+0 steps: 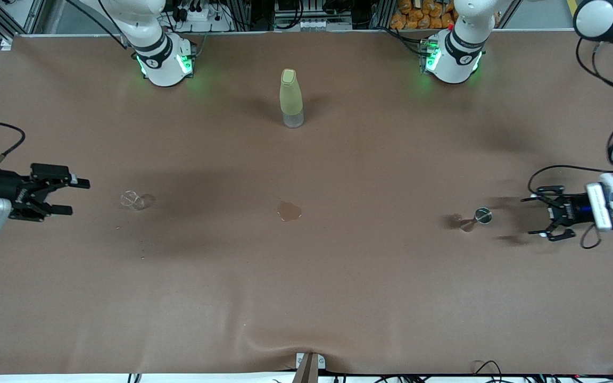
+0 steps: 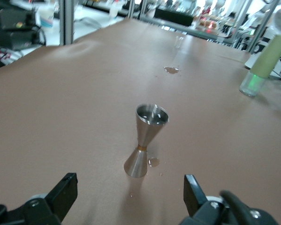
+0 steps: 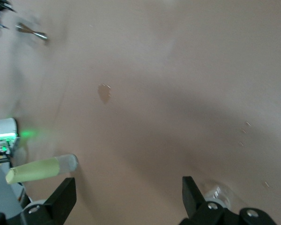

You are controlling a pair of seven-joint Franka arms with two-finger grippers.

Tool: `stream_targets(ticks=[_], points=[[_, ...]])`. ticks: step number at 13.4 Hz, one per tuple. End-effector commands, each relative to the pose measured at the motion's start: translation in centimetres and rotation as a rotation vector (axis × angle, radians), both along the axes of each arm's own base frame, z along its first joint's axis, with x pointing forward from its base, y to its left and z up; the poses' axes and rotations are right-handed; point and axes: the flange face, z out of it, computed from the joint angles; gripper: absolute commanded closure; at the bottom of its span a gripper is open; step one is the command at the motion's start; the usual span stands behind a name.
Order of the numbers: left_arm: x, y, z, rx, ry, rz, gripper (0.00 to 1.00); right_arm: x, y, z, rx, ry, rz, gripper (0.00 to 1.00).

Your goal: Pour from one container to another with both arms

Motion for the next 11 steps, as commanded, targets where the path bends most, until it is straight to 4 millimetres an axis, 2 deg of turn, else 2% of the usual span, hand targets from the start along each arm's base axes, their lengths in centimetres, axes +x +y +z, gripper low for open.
stream_targets(ticks=[1,3,4,7,9,10,11], points=[[0.6,0.1,8.3,0.148,0.139,0.050,0.00,-2.4,2.1,2.8,-0.185,0.028,-0.051,0.00],[1.6,-0.4,13.6,0.281,0.221,0.097,0.00,-4.2,3.2,4.9,-0.300,-0.026,-0.090,0.00],[2.2,-1.5,15.3,0.344,0.292,0.130,0.00,-5.1,2.4,5.5,-0.337,-0.044,-0.123,0.00],[3.6,-5.5,18.9,0.479,0.477,0.264,0.00,-6.0,1.9,7.6,-0.447,-0.051,-0.183,0.00],[3.9,-7.9,21.9,0.613,0.555,0.364,0.00,-6.5,1.6,9.8,-0.540,-0.071,-0.257,0.00],[4.0,-9.9,23.5,0.694,0.603,0.436,0.00,-7.5,1.3,10.9,-0.545,-0.083,-0.271,0.00],[4.3,-11.9,24.6,0.764,0.648,0.515,0.00,-7.8,0.8,11.0,-0.548,-0.090,-0.283,0.00]])
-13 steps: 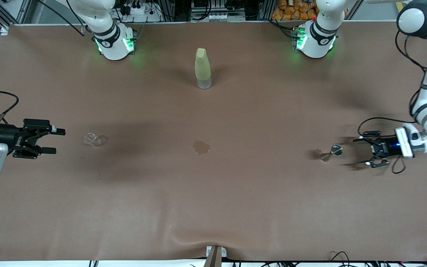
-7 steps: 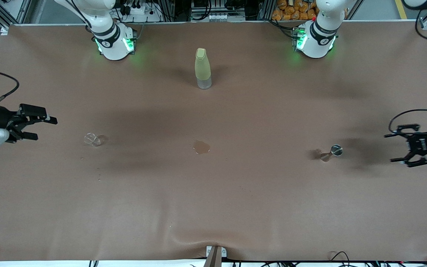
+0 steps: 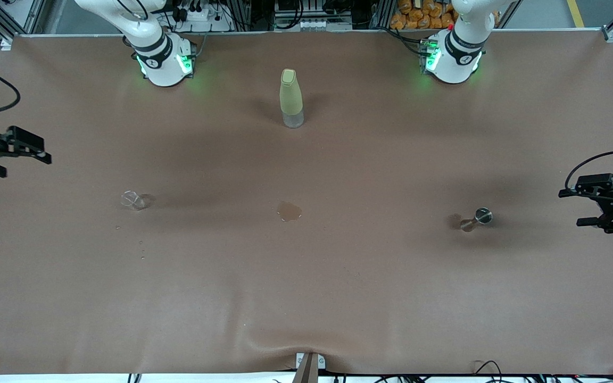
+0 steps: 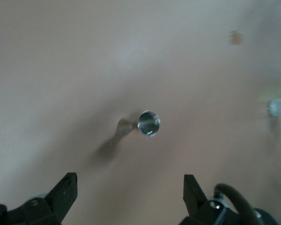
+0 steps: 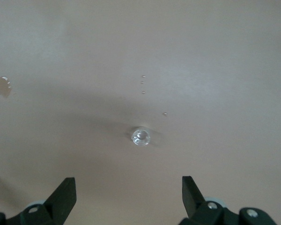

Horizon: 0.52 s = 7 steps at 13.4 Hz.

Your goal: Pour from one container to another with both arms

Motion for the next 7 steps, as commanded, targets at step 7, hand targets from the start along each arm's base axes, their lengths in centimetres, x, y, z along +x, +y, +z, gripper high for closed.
stream_targets(ticks=[7], points=[[1.4,-13.9,5.7,0.461,0.168,0.653,0.00,-3.9,-1.0,2.2,-0.045,0.065,-0.257,0.00]])
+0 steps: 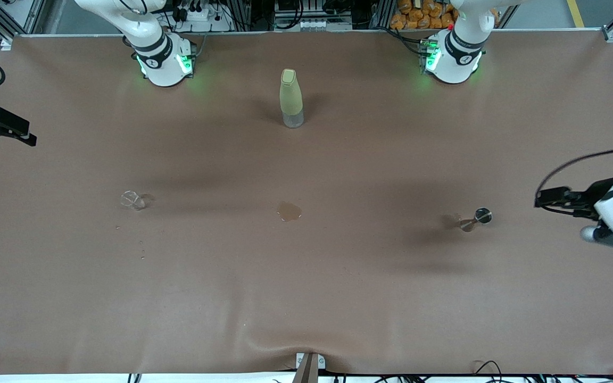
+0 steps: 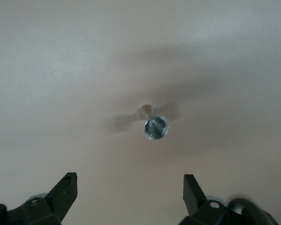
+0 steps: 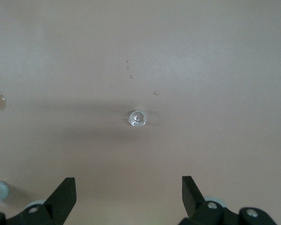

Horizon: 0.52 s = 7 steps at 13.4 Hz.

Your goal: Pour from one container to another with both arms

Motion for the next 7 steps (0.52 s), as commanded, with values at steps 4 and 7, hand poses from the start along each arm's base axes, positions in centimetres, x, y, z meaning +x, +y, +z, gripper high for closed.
stream_targets(ticks=[4,7], points=[[-1.3,-1.6,2.9,0.058,-0.018,0.232,0.00,-0.8,-0.5,-0.2,-0.065,0.026,-0.035,0.00],[-1.0,-1.8,3.4,0.059,-0.058,0.238,0.00,-0.4,-0.6,0.3,-0.056,0.013,-0.046,0.00]])
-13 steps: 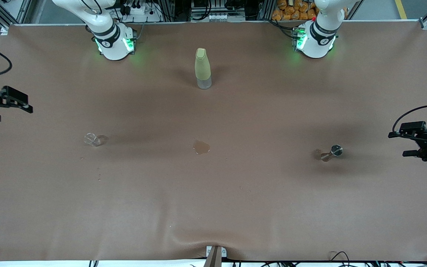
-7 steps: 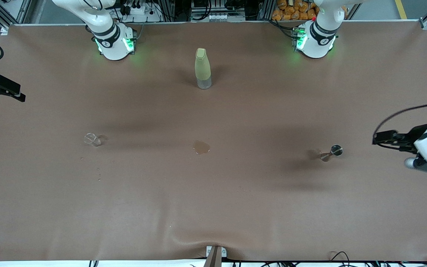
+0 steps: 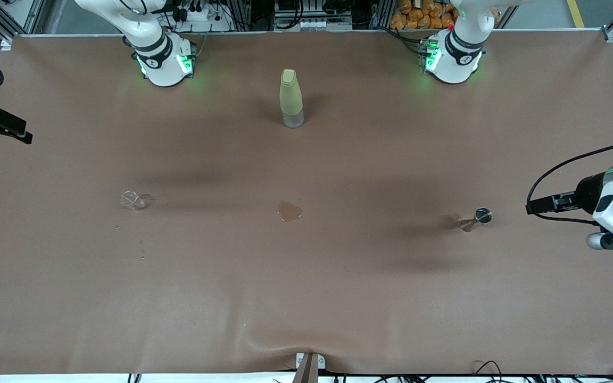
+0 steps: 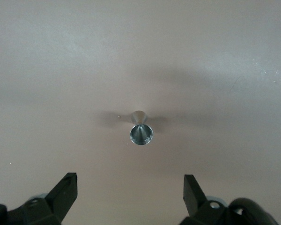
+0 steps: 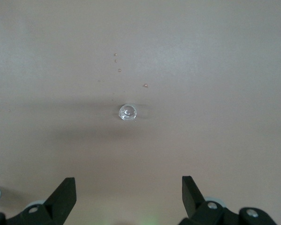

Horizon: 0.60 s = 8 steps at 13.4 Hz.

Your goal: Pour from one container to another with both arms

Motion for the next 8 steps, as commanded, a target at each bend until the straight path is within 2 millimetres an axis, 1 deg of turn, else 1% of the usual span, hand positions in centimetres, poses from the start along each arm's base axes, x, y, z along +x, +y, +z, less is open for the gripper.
stream_targets(ticks=[1,2,3,4,5,8], points=[[-0.5,0.1,1.1,0.025,-0.049,0.021,0.00,0.0,0.0,0.9,-0.019,-0.019,-0.023,0.00],[-0.4,0.5,1.3,0.025,-0.072,0.034,0.00,0.1,0.1,0.9,-0.019,-0.021,-0.021,0.00],[-0.9,0.4,1.9,0.022,-0.092,0.038,0.00,0.1,0.3,1.0,-0.019,-0.024,-0.017,0.00],[-1.3,0.1,1.8,0.024,-0.093,0.036,0.00,0.2,0.2,0.8,-0.019,-0.021,-0.018,0.00],[-1.7,-0.2,2.2,0.025,-0.099,0.031,0.00,0.2,0.1,0.8,-0.019,-0.021,-0.020,0.00],[-2.3,-0.6,2.8,0.051,-0.094,0.028,0.00,0.0,0.0,1.1,-0.019,-0.024,-0.020,0.00]])
